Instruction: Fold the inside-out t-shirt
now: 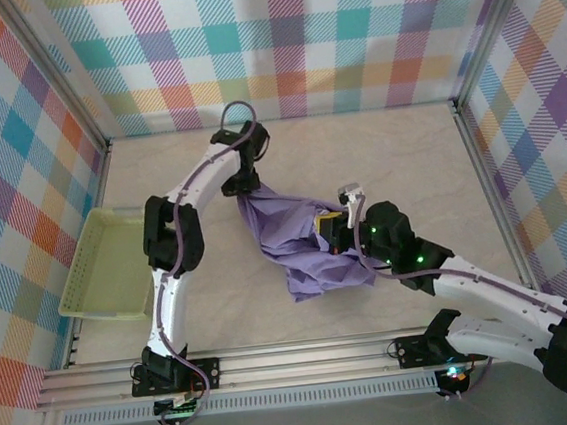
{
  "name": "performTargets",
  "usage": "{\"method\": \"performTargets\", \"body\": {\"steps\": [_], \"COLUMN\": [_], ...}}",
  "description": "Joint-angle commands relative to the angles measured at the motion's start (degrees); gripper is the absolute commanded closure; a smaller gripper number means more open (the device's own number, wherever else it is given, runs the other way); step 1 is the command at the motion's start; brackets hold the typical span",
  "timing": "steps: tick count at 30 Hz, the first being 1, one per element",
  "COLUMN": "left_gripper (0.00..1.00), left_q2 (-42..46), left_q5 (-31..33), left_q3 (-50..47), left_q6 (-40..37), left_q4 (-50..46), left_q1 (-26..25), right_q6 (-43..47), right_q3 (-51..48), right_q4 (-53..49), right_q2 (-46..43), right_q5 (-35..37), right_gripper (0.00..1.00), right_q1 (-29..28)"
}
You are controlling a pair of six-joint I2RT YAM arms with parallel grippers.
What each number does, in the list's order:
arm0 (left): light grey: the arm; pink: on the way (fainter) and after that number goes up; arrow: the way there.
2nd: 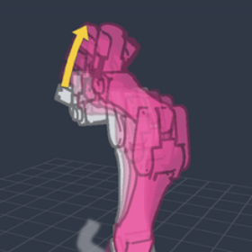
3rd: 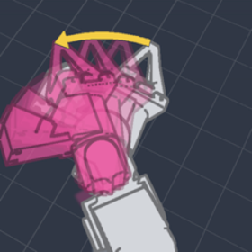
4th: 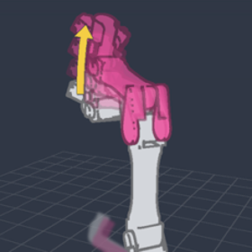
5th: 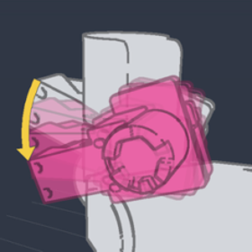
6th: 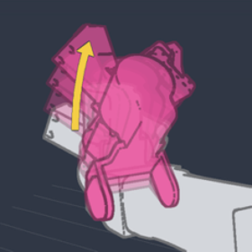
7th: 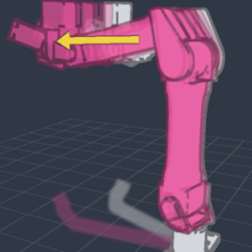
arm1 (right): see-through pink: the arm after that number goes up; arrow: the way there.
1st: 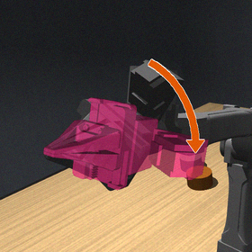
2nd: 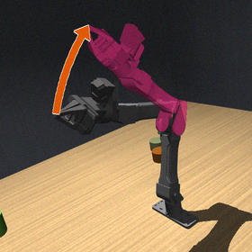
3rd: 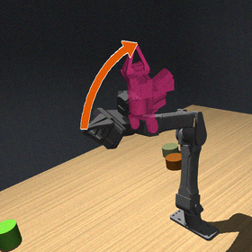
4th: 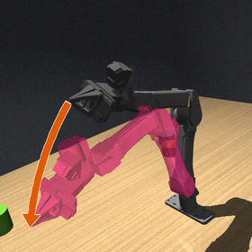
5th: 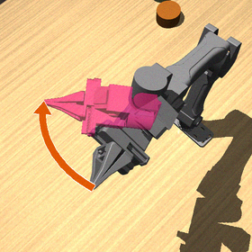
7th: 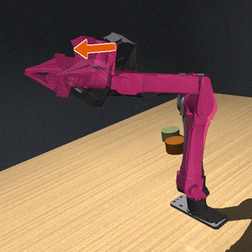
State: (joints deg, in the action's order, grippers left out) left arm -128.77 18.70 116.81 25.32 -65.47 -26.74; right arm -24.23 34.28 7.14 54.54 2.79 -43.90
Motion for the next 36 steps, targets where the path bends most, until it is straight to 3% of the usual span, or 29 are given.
{"method": "performTargets", "body": {"steps": [1,5,9,15,20,25,29,34,36], "left_gripper": [0.56,0.29,0.17,0.14,0.15,0.26,0.50,0.87,0.95], "left_q2": [3.3,19.6,38.5,52.8,49.8,43.7,41.8,43.8,44.8], "left_q5": [2.8,0.5,-4.8,-12.9,-13.4,-4.6,1.4,0.6,-0.9], "left_q3": [-4.2,-20.5,-38.3,-54.6,-54.9,-51.0,-49.2,-50.3,-50.5], "left_q6": [-1.7,-0.5,-0.1,-4.7,-9.3,-8.4,-6.7,-2.8,-1.3], "left_q4": [-1.9,9.1,23.5,40.6,44.1,41.3,40.0,41.3,40.8], "left_q1": [-4.3,-8.4,-12.9,-22.4,-29.2,-29.2,-27.7,-22.4,-19.2], "right_q6": [1.0,0.0,-0.6,-1.4,-1.6,-1.9,-0.5,0.8,0.4], "right_q3": [-2.1,-3.2,-3.5,-3.2,-2.0,-2.1,-2.6,-4.6,-5.5], "right_q4": [2.0,1.7,0.7,-0.1,-1.4,-2.1,-4.9,-8.4,-10.0], "right_q2": [-0.8,-1.3,-1.2,-1.4,-1.5,-3.3,-5.3,-8.5,-10.1], "right_q5": [-2.3,-1.9,-0.5,-1.9,-4.0,-6.1,-4.3,-1.3,0.5], "right_gripper": [1.00,1.00,1.00,1.00,1.00,1.00,1.00,1.00,1.00], "right_q1": [0.2,0.2,0.4,0.5,0.3,0.3,0.3,0.3,0.3]}}
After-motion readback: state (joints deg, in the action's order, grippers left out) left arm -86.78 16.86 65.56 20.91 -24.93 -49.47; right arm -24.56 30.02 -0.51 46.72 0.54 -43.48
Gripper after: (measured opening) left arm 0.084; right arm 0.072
